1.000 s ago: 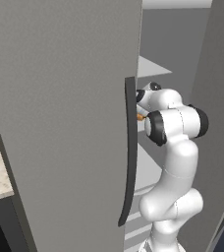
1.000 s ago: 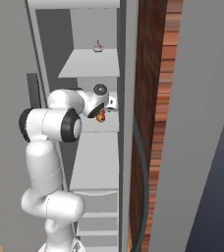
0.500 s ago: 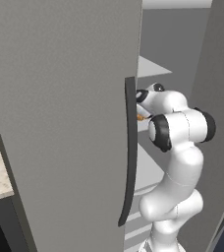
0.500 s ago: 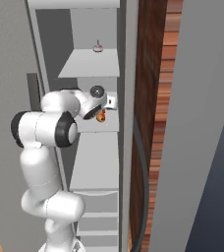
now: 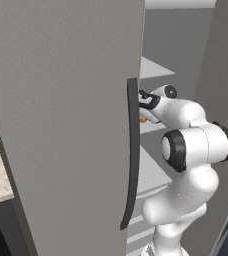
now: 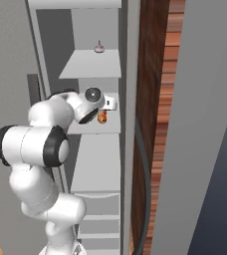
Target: Store the hot dog in the freezer for long-term storage. Close the freezer door after placing the cooked food.
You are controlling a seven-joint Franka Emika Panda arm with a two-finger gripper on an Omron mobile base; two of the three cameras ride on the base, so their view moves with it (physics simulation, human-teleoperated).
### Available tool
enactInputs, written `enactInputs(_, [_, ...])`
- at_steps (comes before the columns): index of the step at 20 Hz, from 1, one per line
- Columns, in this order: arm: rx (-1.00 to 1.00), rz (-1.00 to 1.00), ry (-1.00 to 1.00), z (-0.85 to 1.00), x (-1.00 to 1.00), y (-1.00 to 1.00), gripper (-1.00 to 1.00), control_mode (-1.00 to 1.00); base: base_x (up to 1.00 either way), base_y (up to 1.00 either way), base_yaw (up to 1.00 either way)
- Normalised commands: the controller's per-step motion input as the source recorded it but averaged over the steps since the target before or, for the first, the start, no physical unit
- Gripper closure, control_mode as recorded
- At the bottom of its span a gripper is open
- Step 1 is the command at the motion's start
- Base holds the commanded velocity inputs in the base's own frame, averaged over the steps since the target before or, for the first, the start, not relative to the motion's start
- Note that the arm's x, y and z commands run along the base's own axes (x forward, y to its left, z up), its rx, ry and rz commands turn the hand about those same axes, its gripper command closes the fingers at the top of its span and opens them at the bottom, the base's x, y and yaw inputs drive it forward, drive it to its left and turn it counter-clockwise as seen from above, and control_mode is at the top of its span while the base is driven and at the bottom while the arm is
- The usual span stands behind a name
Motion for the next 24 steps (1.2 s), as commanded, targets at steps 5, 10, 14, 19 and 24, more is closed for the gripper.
enactInputs(5, [0.00,0.00,-0.05,0.46,-0.78,0.00,-1.00,-1.00,0.00,0.00,0.00])
enactInputs(10, [0.00,0.00,-0.02,0.44,-0.81,0.00,-1.00,-1.00,0.00,0.00,0.00])
enactInputs(14, [0.00,0.00,0.00,0.63,-0.69,0.00,-1.00,-1.00,0.00,0.00,0.00])
enactInputs(19, [0.02,0.00,0.00,0.57,-0.81,-0.05,-1.00,-1.00,0.00,0.00,0.00])
enactInputs(24, [0.01,0.00,0.09,0.38,-0.99,-0.01,-1.00,-1.00,0.00,0.00,0.00])
